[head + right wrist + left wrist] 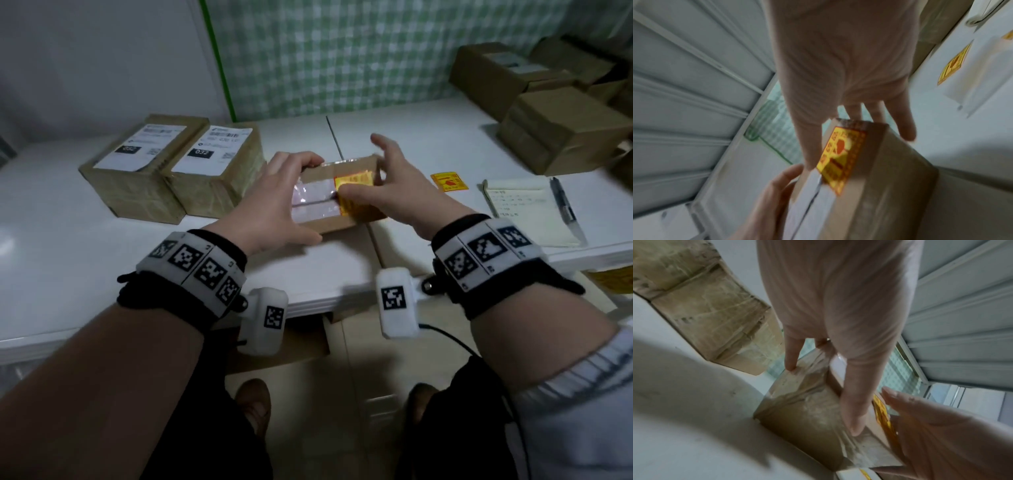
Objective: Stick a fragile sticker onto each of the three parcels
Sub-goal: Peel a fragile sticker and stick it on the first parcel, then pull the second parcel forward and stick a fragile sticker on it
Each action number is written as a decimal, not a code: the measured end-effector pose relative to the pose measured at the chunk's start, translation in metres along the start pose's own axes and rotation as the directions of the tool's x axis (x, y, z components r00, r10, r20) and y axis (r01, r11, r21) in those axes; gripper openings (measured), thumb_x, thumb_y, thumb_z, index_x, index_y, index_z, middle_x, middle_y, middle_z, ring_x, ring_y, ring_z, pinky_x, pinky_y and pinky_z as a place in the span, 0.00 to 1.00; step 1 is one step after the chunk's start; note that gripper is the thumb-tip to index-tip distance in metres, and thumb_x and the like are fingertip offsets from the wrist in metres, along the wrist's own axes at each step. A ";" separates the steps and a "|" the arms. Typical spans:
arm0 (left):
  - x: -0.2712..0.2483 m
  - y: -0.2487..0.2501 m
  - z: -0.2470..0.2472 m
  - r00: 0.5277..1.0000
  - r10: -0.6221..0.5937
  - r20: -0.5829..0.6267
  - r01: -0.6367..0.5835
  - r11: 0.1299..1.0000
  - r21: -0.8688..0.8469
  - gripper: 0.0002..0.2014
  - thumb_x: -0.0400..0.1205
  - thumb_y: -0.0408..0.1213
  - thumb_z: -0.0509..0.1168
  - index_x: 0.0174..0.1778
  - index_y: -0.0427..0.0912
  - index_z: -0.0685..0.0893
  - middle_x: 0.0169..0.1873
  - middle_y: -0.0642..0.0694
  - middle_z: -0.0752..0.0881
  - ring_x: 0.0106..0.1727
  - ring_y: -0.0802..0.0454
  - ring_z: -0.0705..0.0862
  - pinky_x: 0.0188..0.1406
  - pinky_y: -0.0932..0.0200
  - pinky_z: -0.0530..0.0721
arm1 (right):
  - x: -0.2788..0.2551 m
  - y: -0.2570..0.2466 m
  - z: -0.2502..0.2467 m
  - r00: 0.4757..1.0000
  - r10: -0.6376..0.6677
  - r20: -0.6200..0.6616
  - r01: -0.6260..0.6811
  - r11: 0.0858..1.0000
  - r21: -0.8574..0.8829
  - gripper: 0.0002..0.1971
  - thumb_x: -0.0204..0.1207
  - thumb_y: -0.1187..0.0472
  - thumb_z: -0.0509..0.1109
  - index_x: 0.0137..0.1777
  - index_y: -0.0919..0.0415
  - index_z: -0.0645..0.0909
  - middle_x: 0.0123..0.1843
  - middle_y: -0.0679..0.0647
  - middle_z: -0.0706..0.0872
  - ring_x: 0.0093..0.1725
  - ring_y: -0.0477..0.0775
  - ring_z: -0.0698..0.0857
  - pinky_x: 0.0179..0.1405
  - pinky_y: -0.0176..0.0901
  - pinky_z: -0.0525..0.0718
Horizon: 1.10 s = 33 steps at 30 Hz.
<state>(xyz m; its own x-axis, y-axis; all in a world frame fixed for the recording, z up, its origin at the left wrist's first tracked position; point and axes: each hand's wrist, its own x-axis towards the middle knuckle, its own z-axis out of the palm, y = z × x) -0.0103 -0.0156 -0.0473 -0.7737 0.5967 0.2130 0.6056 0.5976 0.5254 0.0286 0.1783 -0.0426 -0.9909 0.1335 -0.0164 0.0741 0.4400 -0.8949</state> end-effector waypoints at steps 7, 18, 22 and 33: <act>-0.001 0.003 -0.010 0.999 -0.031 0.015 0.030 0.998 0.059 0.28 0.67 0.32 0.76 0.61 0.53 0.76 0.60 0.51 0.71 0.60 0.55 0.72 0.58 0.65 0.70 | 0.013 0.008 -0.006 0.938 0.186 0.293 -0.243 0.955 0.171 0.45 0.66 0.65 0.79 0.79 0.45 0.59 0.66 0.51 0.78 0.56 0.51 0.83 0.42 0.41 0.81; 0.032 -0.019 -0.044 0.844 -0.340 -0.414 0.439 0.882 0.170 0.21 0.75 0.42 0.67 0.65 0.47 0.77 0.66 0.39 0.71 0.70 0.37 0.67 0.69 0.47 0.67 | 0.056 0.009 -0.009 0.975 0.130 -0.181 -0.062 0.938 0.340 0.46 0.61 0.74 0.75 0.77 0.48 0.60 0.67 0.52 0.75 0.52 0.51 0.84 0.45 0.55 0.90; 0.036 -0.043 -0.055 0.758 -0.558 -0.337 0.638 0.741 0.209 0.32 0.72 0.52 0.67 0.71 0.45 0.69 0.67 0.34 0.69 0.69 0.32 0.68 0.70 0.40 0.67 | 0.076 0.014 -0.012 0.968 0.155 -0.197 -0.091 0.949 0.302 0.44 0.63 0.75 0.72 0.78 0.48 0.61 0.66 0.52 0.75 0.51 0.53 0.84 0.50 0.55 0.89; 0.037 -0.051 -0.056 0.675 -0.703 -0.225 0.737 0.631 0.242 0.43 0.65 0.60 0.69 0.75 0.50 0.63 0.72 0.32 0.67 0.73 0.30 0.64 0.72 0.37 0.62 | 0.095 0.033 -0.012 0.849 0.207 -0.486 -0.233 0.972 0.007 0.30 0.67 0.58 0.74 0.69 0.61 0.69 0.61 0.61 0.83 0.58 0.60 0.83 0.47 0.44 0.77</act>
<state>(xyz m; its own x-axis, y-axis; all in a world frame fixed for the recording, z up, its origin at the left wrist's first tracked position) -0.0806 -0.0538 -0.0206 -0.9897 -0.1378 -0.0397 -0.1434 0.9466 0.2889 -0.0618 0.2163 -0.0685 -0.7711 0.6365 0.0175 0.3024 0.3902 -0.8697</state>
